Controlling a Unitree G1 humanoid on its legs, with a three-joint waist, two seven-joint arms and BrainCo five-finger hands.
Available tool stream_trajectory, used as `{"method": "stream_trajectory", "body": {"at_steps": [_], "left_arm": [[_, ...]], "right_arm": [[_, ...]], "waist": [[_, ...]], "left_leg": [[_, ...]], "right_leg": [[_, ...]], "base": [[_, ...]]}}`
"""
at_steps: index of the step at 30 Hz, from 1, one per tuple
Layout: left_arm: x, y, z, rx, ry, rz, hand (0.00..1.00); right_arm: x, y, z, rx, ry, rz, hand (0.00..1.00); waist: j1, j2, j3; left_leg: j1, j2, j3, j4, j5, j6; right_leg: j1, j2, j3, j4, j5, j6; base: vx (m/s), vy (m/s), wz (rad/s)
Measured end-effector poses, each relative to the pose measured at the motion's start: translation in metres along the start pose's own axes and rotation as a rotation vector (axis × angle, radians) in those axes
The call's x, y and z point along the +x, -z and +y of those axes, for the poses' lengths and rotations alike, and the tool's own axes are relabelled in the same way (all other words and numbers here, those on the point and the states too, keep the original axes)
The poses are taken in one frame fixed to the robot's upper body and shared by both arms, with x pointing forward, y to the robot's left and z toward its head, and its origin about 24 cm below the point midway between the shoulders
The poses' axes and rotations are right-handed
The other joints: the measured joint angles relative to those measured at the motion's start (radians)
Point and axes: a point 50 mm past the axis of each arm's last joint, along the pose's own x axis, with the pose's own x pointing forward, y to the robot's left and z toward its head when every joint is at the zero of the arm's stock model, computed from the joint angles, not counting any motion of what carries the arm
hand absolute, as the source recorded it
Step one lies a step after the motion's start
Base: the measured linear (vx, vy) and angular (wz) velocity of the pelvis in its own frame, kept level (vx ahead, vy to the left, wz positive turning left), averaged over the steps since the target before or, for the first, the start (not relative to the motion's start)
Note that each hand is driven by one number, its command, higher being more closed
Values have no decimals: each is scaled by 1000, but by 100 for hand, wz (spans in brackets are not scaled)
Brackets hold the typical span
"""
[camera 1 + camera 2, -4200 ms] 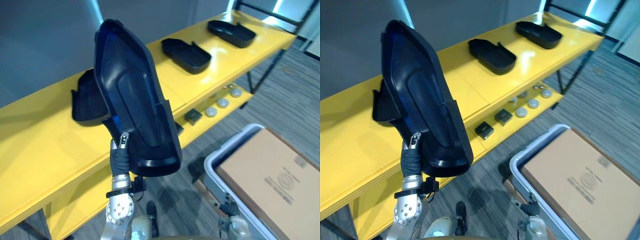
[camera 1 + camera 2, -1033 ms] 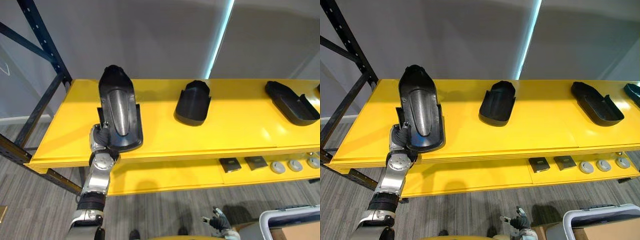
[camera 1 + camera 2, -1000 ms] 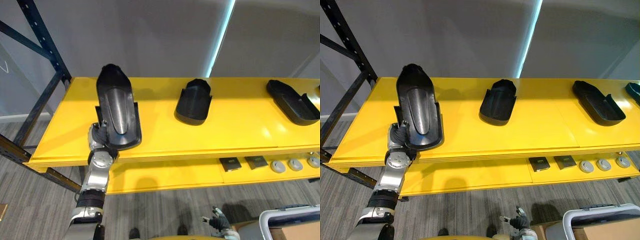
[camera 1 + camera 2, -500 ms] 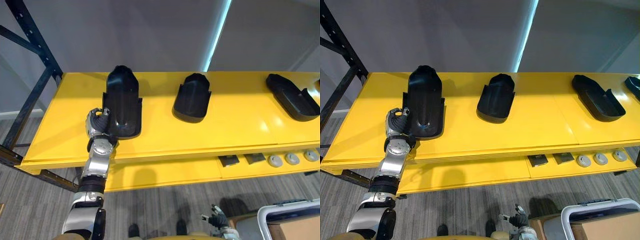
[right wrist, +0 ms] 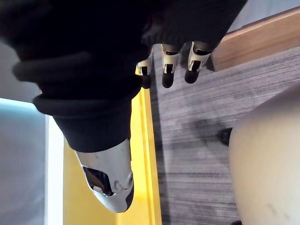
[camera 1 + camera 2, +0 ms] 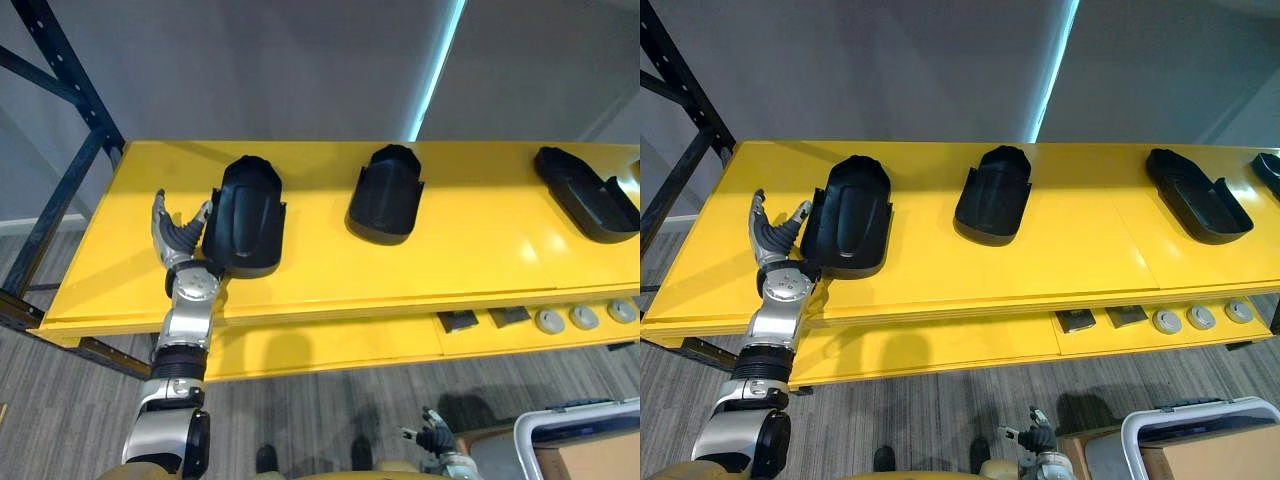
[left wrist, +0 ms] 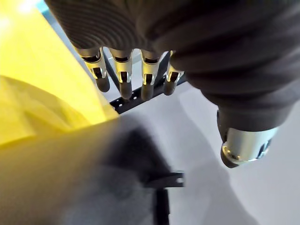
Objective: Walk over and take plastic housings, then place them on the shelf
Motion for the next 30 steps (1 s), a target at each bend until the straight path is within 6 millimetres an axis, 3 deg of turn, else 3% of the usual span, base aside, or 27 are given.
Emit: {"method": "stream_trajectory", "body": {"at_steps": [5, 8, 9, 12, 16, 30], "left_arm": [[-35, -44, 4, -178, -27, -222, 0], [-70, -51, 3, -219, 20, -300, 0], [-86, -48, 1, -230, 49, -302, 100], [-114, -39, -1, -245, 100, -275, 100], [-146, -16, -2, -220, 210, -199, 100], [-164, 23, -20, -172, 365, -18, 100]], "right_arm": [[0, 0, 0, 0, 0, 2, 0], [0, 1, 1, 3, 2, 1, 0], [0, 1, 1, 4, 2, 0, 0], [-1, 1, 1, 5, 5, -1, 0], [-3, 7, -1, -1, 9, 9, 0], [-7, 8, -2, 4, 26, 0, 0]], "waist": [[8, -6, 5], [12, -6, 5], [13, -6, 5], [20, -4, 6], [60, -2, 7], [67, -3, 2]], "left_leg": [[-3, 1, -6, 11, -5, 0], [-29, 4, -11, 53, -32, -1], [-34, 4, -12, 72, -45, -1], [-38, 6, -11, 113, -75, -1], [-72, 18, -11, 196, -130, 1], [-93, 17, -6, 272, -191, 16]], "right_leg": [[-1, -1, -2, 18, -17, 4], [1, -2, -5, 22, -24, 7], [1, -3, -5, 31, -32, 8], [19, -5, -8, 33, -40, 8], [29, -4, -17, 32, -49, 10], [45, -13, -18, 32, -60, 16]], "base": [[10, 2, 5], [9, 0, 2], [0, 0, 0], [34, 3, 3], [20, 3, 4], [9, 7, 1]]}}
